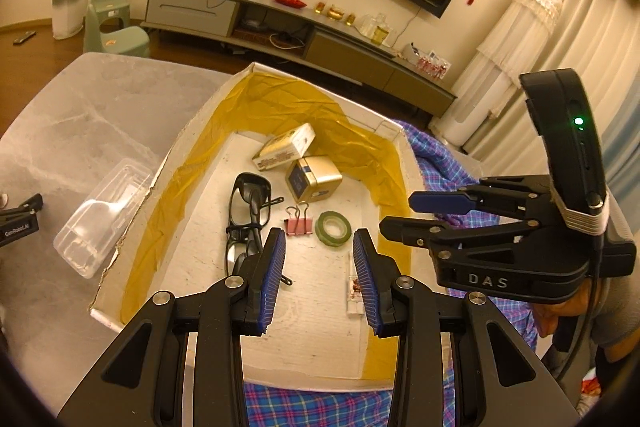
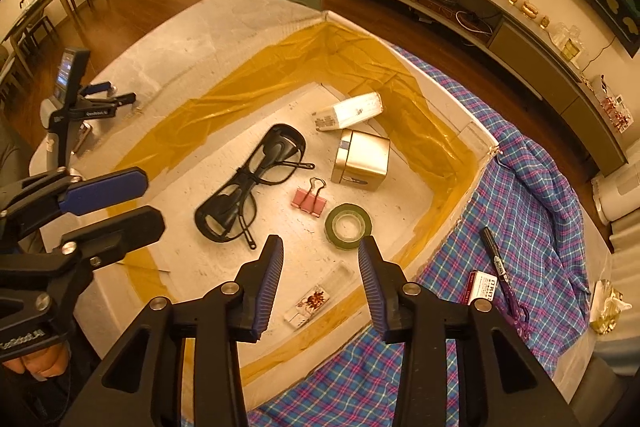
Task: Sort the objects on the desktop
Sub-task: 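Withdraw both open tools from the box toward the plaid shirt, then grasp the red-and-white staples box with the left tool while the right tool grasps the white charger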
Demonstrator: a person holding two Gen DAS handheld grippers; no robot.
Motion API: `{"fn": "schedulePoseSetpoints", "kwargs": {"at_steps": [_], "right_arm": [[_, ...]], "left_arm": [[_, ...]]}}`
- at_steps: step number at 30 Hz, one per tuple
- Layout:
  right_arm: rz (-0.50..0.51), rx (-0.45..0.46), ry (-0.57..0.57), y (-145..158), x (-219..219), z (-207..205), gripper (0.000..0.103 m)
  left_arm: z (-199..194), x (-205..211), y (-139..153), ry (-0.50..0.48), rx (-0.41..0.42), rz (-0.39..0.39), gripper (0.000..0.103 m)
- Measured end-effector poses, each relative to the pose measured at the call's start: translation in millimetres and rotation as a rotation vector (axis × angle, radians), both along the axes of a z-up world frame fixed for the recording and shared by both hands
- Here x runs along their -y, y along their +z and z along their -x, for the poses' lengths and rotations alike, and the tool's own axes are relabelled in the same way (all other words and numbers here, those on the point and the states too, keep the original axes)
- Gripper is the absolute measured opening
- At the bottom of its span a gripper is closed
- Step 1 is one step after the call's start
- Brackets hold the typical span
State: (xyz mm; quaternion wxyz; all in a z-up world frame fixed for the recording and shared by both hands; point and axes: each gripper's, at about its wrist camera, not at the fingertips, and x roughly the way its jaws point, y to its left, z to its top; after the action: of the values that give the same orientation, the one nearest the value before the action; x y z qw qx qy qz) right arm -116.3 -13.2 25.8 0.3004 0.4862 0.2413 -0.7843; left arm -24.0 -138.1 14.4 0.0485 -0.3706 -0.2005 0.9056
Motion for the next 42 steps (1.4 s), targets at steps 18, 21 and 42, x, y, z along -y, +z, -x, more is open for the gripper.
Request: {"fn": "schedulePoseSetpoints", "kwargs": {"at_steps": [18,21,42], "right_arm": [[0.251,-0.121,-0.034,40,-42,-44,0.047],[0.294,-0.136,-0.048,43,-56,-48,0.048],[0.371,-0.214,-0.415,21,-280,-16,0.052]], "left_arm": [[-24,-30,24,-0.072,-0.125,0.047,0.037],[-27,-39,28,-0.088,-0.136,0.064,0.037],[-4,-157,8,-0.319,-0.034,0.078,0.041]]}}
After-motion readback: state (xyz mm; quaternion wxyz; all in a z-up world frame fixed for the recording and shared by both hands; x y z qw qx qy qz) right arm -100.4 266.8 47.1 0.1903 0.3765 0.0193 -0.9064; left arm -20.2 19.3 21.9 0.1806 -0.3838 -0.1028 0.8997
